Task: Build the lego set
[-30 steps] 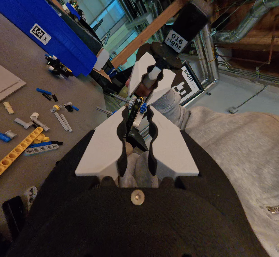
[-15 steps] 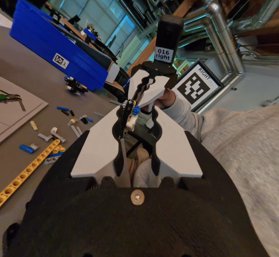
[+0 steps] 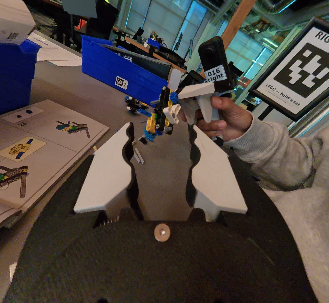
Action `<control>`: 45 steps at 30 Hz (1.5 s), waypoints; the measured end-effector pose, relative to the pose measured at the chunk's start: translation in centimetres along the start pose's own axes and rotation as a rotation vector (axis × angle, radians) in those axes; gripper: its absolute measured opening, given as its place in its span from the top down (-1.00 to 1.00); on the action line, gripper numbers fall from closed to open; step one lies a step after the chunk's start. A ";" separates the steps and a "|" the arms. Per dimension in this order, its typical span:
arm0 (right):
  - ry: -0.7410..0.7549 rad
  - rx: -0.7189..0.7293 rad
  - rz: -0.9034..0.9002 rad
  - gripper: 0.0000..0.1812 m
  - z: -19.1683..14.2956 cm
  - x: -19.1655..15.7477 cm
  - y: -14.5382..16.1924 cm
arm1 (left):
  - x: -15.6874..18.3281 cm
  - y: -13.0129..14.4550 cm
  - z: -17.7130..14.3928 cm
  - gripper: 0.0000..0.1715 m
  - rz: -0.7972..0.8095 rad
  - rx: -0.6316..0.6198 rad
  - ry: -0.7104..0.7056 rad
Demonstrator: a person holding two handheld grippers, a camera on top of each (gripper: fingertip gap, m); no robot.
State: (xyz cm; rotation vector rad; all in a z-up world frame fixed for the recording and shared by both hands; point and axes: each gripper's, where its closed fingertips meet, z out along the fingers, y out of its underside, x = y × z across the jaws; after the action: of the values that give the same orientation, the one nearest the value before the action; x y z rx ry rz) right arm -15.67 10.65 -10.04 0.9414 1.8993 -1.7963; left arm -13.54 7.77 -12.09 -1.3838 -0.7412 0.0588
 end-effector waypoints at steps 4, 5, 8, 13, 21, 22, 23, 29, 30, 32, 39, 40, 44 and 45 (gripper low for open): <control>-0.016 0.061 -0.009 0.95 -0.6 -0.1 -0.6 | 0.1 0.2 0.3 0.30 0.006 -0.001 -0.010; -0.021 0.077 -0.013 0.95 -0.7 -0.1 -0.8 | 0.0 0.2 0.4 0.30 0.011 0.000 -0.021; -0.038 0.126 -0.010 0.95 -0.7 0.0 -1.2 | -0.3 0.2 0.6 0.29 0.048 0.014 -0.075; -0.080 0.217 0.023 0.95 -0.2 -0.3 -1.7 | -0.1 -0.1 1.0 0.30 0.092 0.045 -0.132; -0.095 0.245 0.066 0.95 0.3 -0.1 -0.8 | -0.4 -0.7 0.5 0.37 0.093 0.088 -0.173; -0.093 0.248 0.067 0.95 0.4 -0.2 -0.8 | -0.5 -0.7 0.5 0.38 0.090 0.085 -0.176; -0.091 0.251 0.066 0.95 0.4 -0.2 -0.7 | -0.5 -0.6 0.5 0.39 0.087 0.082 -0.177; -0.071 0.238 0.046 0.95 0.8 -0.2 -0.5 | -0.6 -0.3 0.6 0.44 0.102 0.065 -0.196; -0.071 0.239 0.045 0.95 0.8 -0.3 -0.5 | -0.7 -0.3 0.6 0.47 0.108 0.060 -0.202; -0.068 0.237 0.042 0.95 0.8 -0.3 -0.5 | -0.7 -0.2 0.6 0.50 0.118 0.051 -0.204; -0.061 0.235 0.047 0.95 0.6 0.1 -0.4 | -0.2 0.1 0.9 0.67 0.145 0.037 -0.188; -0.060 0.235 0.048 0.95 0.6 0.1 -0.4 | -0.2 0.1 0.9 0.70 0.150 0.036 -0.185; -0.065 0.236 0.056 0.95 0.4 0.3 -0.4 | 0.0 0.2 1.0 0.73 0.156 0.033 -0.173; -0.065 0.235 0.056 0.95 0.4 0.3 -0.4 | 0.0 0.2 1.0 0.73 0.154 0.032 -0.171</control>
State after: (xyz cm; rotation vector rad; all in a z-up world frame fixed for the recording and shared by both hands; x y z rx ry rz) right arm -16.25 10.35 -9.98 0.9895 1.6317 -2.0222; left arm -13.93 8.70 -12.28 -1.4150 -0.7704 0.3125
